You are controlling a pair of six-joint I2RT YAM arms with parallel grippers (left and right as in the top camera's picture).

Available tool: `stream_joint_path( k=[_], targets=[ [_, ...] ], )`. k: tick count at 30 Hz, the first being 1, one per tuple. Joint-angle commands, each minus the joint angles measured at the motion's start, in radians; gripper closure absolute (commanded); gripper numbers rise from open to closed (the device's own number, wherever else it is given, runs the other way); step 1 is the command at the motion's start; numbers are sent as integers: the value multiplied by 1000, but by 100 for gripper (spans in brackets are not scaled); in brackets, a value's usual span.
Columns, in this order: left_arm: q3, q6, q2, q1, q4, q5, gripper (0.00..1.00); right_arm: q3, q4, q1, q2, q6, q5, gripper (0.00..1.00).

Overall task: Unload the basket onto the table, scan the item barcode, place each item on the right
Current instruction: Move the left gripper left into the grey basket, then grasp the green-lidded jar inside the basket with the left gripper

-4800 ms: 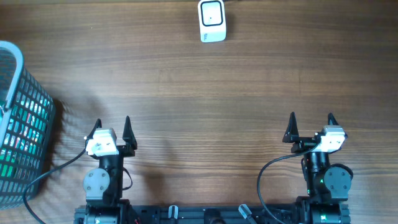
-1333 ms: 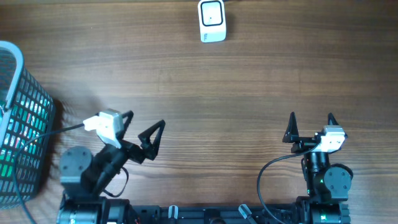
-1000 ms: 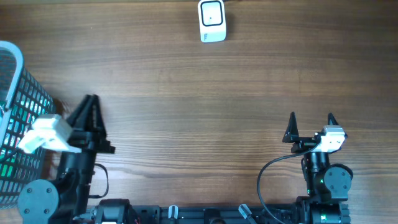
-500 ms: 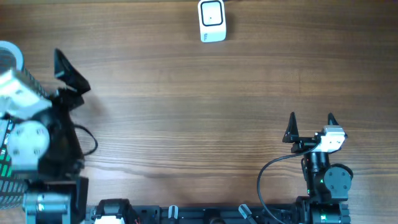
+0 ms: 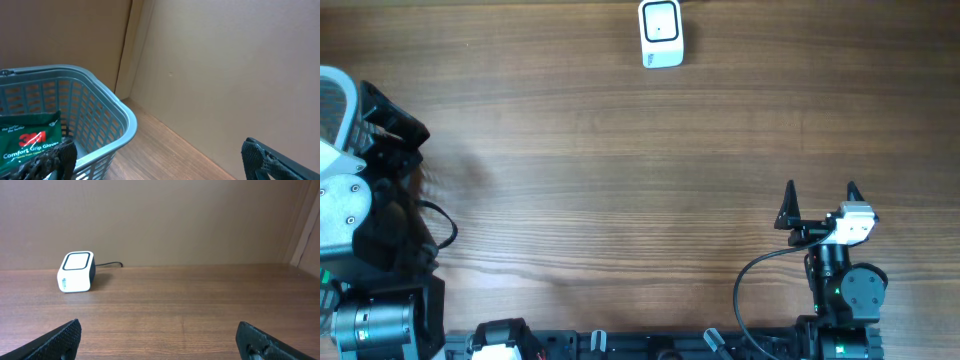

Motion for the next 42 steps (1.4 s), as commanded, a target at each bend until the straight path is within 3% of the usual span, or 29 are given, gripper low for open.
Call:
stream_joint_path(
  k=[1, 7, 10, 17, 24, 28, 30, 37, 42],
  targets=[
    [19, -13, 1, 7, 0, -18, 0, -1, 2, 5, -7, -12, -9, 0],
    [19, -13, 19, 8, 19, -19, 0, -1, 2, 5, -7, -12, -9, 0],
    [19, -67, 52, 27, 12, -97, 0, -1, 2, 5, -7, -12, -9, 0],
    [44, -114, 223, 192, 19, -99, 0, -1, 2, 5, -7, -12, -9, 0],
    [69, -285, 274, 390, -13, 65, 0, -1, 2, 5, -7, -12, -9, 0],
    [69, -422, 322, 596, -58, 307, 0, -1, 2, 5, -7, -12, -9, 0],
    [69, -428, 349, 644, -66, 378, 0, -1, 2, 5, -7, -12, -9, 0],
    [71, -427, 383, 777, -90, 411, 0, -1, 2, 5, -7, -12, -9, 0],
    [133, -417, 436, 874, -93, 545, 1, -1, 2, 5, -7, -12, -9, 0]
  ],
)
